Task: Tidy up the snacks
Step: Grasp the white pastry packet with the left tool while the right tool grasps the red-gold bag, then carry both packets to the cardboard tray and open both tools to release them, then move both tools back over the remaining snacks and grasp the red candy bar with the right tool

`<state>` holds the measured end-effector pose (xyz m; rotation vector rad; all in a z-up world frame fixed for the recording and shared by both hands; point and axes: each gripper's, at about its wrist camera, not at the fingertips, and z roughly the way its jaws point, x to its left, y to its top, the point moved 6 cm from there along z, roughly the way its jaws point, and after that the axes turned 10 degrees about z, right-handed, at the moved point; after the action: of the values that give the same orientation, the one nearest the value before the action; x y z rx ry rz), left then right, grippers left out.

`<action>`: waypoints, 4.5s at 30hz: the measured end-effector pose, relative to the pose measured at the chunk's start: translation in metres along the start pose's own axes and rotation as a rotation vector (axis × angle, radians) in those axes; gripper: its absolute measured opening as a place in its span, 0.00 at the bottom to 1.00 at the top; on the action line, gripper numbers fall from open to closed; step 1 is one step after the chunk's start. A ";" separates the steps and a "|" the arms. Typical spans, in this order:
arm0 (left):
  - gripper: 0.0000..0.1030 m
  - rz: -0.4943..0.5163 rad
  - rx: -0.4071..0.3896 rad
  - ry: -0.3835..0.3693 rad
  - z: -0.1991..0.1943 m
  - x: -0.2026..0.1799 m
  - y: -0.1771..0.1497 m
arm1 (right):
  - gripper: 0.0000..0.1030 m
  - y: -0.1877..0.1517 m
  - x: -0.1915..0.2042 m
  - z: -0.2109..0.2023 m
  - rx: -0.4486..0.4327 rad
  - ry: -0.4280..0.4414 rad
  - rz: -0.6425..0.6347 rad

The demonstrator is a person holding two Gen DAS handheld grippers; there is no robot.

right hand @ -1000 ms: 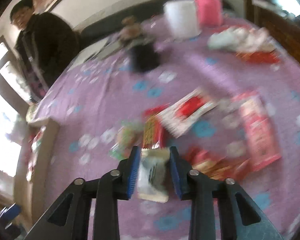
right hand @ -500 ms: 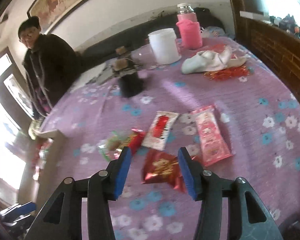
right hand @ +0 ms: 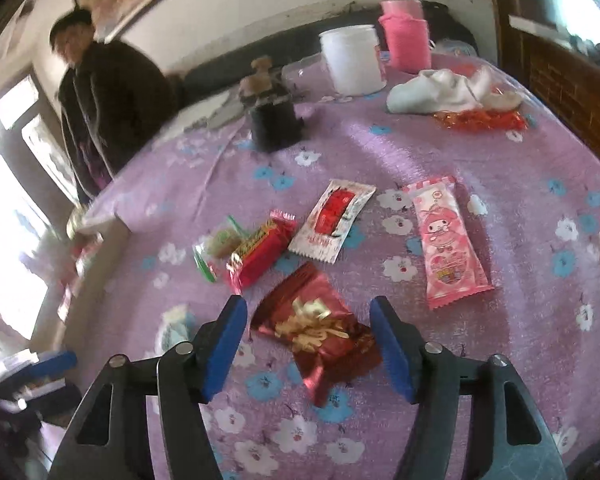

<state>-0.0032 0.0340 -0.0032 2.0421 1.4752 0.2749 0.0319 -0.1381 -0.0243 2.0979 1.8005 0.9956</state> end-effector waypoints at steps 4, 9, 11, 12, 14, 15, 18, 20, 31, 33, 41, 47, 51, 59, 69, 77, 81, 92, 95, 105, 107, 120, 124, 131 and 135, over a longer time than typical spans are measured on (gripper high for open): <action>0.64 0.029 0.005 0.015 0.026 -0.007 0.013 | 0.64 -0.006 0.009 0.008 -0.015 -0.082 -0.078; 0.64 0.083 0.026 0.034 0.053 -0.021 0.019 | 0.41 -0.004 0.002 0.010 -0.016 -0.106 -0.048; 0.63 0.091 0.027 0.046 0.059 -0.024 0.020 | 0.40 -0.002 -0.002 0.009 -0.021 -0.097 -0.021; 0.56 0.100 0.020 0.061 0.061 -0.025 0.021 | 0.40 -0.002 -0.004 0.008 -0.023 -0.094 -0.015; 0.27 0.135 0.008 0.098 0.063 -0.028 0.022 | 0.40 -0.001 -0.005 0.005 -0.032 -0.090 -0.006; 0.27 0.146 0.007 0.106 0.062 -0.029 0.022 | 0.40 -0.001 -0.006 0.004 -0.036 -0.091 -0.004; 0.27 0.123 -0.002 0.085 0.057 -0.027 0.019 | 0.40 -0.001 -0.007 0.003 -0.044 -0.090 0.005; 0.27 0.101 -0.020 0.073 0.048 -0.024 0.019 | 0.39 -0.001 -0.009 0.001 -0.055 -0.090 0.012; 0.28 0.005 -0.135 0.028 -0.022 -0.003 0.008 | 0.39 0.004 -0.013 -0.008 -0.107 -0.070 0.051; 0.28 -0.007 -0.161 0.033 -0.039 0.007 0.002 | 0.39 0.004 -0.013 -0.008 -0.108 -0.073 0.051; 0.28 -0.131 -0.240 0.108 -0.097 0.083 -0.029 | 0.39 0.002 -0.005 -0.007 -0.139 -0.142 -0.006; 0.28 -0.207 -0.239 0.237 -0.122 0.161 -0.046 | 0.39 -0.007 0.042 -0.030 -0.143 -0.097 -0.066; 0.28 -0.246 -0.202 0.290 -0.120 0.201 -0.051 | 0.39 -0.016 0.107 -0.035 -0.104 -0.010 -0.167; 0.28 -0.305 -0.059 0.327 -0.086 0.256 -0.066 | 0.38 -0.047 0.242 -0.005 0.079 0.199 -0.289; 0.31 -0.367 -0.049 0.298 -0.088 0.274 -0.072 | 0.38 -0.086 0.337 0.055 0.253 0.244 -0.391; 0.32 -0.451 -0.139 0.218 -0.122 0.275 -0.093 | 0.39 -0.070 0.370 0.090 0.277 0.218 -0.375; 0.37 -0.483 -0.171 0.199 -0.135 0.275 -0.100 | 0.40 -0.071 0.381 0.105 0.272 0.187 -0.400; 0.47 -0.441 -0.227 0.134 -0.174 0.230 -0.090 | 0.56 -0.046 0.328 0.040 0.118 0.173 -0.374; 0.60 -0.362 -0.249 0.109 -0.205 0.192 -0.069 | 0.56 -0.036 0.284 0.020 0.086 0.150 -0.329; 0.81 0.045 -0.401 -0.009 -0.333 0.026 0.008 | 0.57 0.006 0.102 -0.027 0.004 -0.051 -0.101; 0.81 0.077 -0.415 0.009 -0.340 0.015 0.015 | 0.57 0.012 0.073 -0.031 0.002 -0.076 -0.044; 0.81 0.036 -0.262 0.013 -0.296 0.024 0.012 | 0.57 0.040 0.034 -0.010 -0.008 -0.162 0.016; 0.81 0.009 -0.299 -0.001 -0.291 0.044 0.008 | 0.57 0.045 0.039 0.012 0.019 -0.152 0.018; 0.81 -0.160 -0.157 0.012 -0.203 0.117 -0.029 | 0.57 0.062 0.048 0.043 0.026 -0.216 -0.009; 0.81 -0.236 -0.059 0.030 -0.158 0.142 -0.064 | 0.57 0.061 0.042 0.053 0.040 -0.212 0.025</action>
<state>-0.0803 0.2315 0.0622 1.8044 1.6884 0.2505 0.1141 -0.0996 -0.0155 2.1622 1.7074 0.7162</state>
